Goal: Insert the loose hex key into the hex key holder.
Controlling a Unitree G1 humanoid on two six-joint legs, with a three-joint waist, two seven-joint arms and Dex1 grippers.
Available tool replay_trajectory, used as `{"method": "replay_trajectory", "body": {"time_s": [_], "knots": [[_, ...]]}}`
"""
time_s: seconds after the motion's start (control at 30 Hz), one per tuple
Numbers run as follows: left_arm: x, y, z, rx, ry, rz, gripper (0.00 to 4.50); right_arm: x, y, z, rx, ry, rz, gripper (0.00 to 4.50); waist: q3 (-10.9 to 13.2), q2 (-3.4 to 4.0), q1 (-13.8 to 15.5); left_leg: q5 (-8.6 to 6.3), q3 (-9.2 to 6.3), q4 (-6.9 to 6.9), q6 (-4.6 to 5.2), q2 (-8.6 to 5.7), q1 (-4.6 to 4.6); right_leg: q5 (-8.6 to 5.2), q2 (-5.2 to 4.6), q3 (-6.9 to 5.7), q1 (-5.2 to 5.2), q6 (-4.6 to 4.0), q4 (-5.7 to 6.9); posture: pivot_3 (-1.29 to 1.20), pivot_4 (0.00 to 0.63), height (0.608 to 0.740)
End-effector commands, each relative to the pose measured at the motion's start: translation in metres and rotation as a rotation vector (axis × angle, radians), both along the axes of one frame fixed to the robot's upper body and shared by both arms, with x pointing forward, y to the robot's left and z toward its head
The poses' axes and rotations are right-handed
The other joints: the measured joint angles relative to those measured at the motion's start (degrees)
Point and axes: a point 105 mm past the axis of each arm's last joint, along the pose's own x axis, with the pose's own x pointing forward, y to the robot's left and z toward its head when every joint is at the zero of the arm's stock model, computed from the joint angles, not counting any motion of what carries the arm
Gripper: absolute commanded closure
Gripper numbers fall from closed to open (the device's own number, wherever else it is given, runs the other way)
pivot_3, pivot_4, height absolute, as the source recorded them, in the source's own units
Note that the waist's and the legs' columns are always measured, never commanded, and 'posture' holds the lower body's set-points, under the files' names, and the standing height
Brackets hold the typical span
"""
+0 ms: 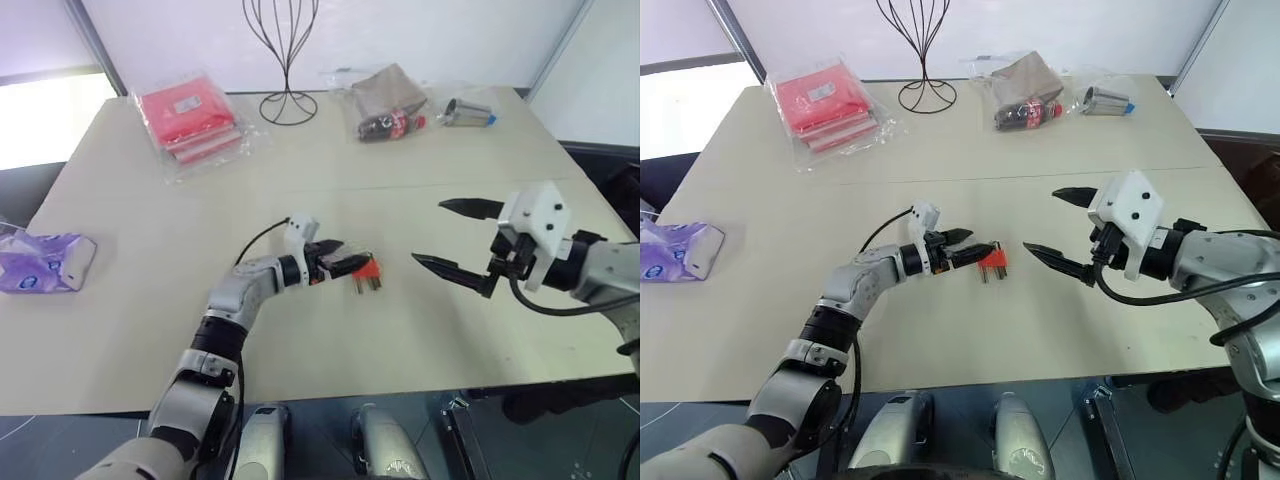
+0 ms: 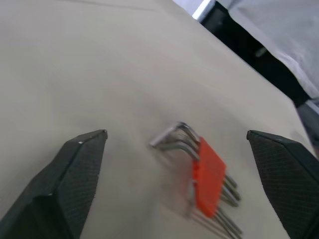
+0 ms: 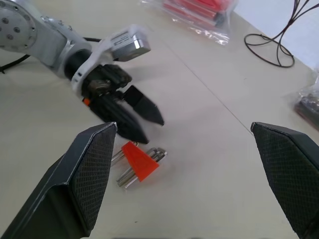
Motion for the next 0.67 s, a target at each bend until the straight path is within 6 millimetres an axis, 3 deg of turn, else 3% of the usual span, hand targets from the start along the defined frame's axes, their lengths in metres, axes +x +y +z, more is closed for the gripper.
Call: {"method": "replay_trajectory", "body": {"time_s": [0.03,0.13,0.23,0.47,0.67], "knots": [[0.024,0.033,0.029,0.036,-0.201,0.158,0.04,0.001,0.0,0.008,-0.005,-0.042,0.013,0.0,0.0,0.0,-0.09,0.0,0.01,0.0,0.0,0.0,0.0,0.0,0.0,0.01,0.0,0.0,0.0,0.0,0.15,0.74],[0.028,0.051,0.054,0.115,-0.394,0.182,0.04,0.0,-0.004,0.003,-0.034,-0.007,0.021,0.0,0.0,0.0,0.04,0.0,0.0,-0.03,0.0,0.02,0.0,0.0,0.03,0.01,-0.03,0.0,0.02,0.0,0.15,0.74],[0.015,0.057,0.064,0.209,-0.502,0.072,0.04,-0.004,-0.012,-0.009,-0.108,0.06,0.043,0.0,0.0,0.0,0.19,0.0,0.01,-0.04,0.0,0.0,-0.03,0.0,0.0,0.0,-0.04,0.0,-0.01,0.0,0.15,0.74],[-0.032,0.076,0.08,0.272,-0.506,-0.166,0.04,-0.011,-0.031,-0.025,-0.243,0.162,0.06,0.0,0.0,0.01,-0.06,-0.01,0.05,-0.03,0.01,0.0,-0.03,0.0,-0.19,-0.01,0.0,0.0,-0.02,0.0,0.15,0.74],[-0.072,0.089,0.103,0.263,-0.434,-0.289,0.04,-0.008,-0.046,-0.019,-0.297,0.157,0.048,0.0,-0.01,0.03,-0.16,-0.01,0.05,-0.01,0.01,0.07,0.05,0.0,-0.17,-0.03,0.03,0.0,0.03,0.0,0.15,0.74]]}}
